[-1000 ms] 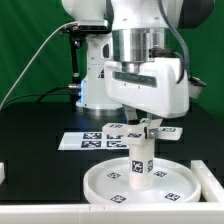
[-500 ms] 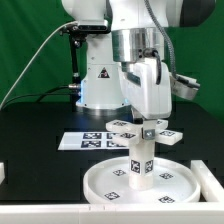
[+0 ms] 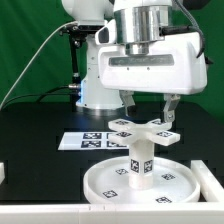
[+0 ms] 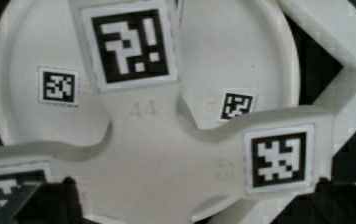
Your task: Assemble round table
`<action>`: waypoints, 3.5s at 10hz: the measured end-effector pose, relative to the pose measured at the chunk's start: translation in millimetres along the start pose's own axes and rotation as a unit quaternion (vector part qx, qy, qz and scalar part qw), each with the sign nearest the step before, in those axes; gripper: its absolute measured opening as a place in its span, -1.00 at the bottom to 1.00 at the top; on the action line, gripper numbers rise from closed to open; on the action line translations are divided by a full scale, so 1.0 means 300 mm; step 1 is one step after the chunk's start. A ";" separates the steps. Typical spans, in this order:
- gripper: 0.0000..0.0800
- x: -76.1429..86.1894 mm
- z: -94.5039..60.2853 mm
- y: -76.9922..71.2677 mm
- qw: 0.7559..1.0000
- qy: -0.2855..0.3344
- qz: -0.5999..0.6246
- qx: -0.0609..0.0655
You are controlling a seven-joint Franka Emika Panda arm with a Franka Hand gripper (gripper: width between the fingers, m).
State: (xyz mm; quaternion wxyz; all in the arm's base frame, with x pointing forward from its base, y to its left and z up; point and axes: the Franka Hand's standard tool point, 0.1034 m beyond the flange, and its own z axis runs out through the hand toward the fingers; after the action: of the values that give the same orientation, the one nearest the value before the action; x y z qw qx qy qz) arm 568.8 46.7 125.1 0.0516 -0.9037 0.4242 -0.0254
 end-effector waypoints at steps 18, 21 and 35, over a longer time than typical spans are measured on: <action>0.62 -0.012 0.094 0.029 0.922 0.000 -0.387 -0.026; 0.11 0.000 0.092 0.037 0.941 0.002 -0.336 -0.026; 0.57 0.003 0.050 0.025 0.999 0.010 0.040 -0.011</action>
Offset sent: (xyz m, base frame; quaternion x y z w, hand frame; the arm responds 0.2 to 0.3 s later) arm 0.0143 -0.0133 0.0150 -0.0257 -0.0013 -0.4267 0.9040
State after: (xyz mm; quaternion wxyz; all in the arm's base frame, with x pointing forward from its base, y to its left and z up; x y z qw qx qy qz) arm 564.9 42.3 109.4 0.0387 -0.8861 0.4609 -0.0281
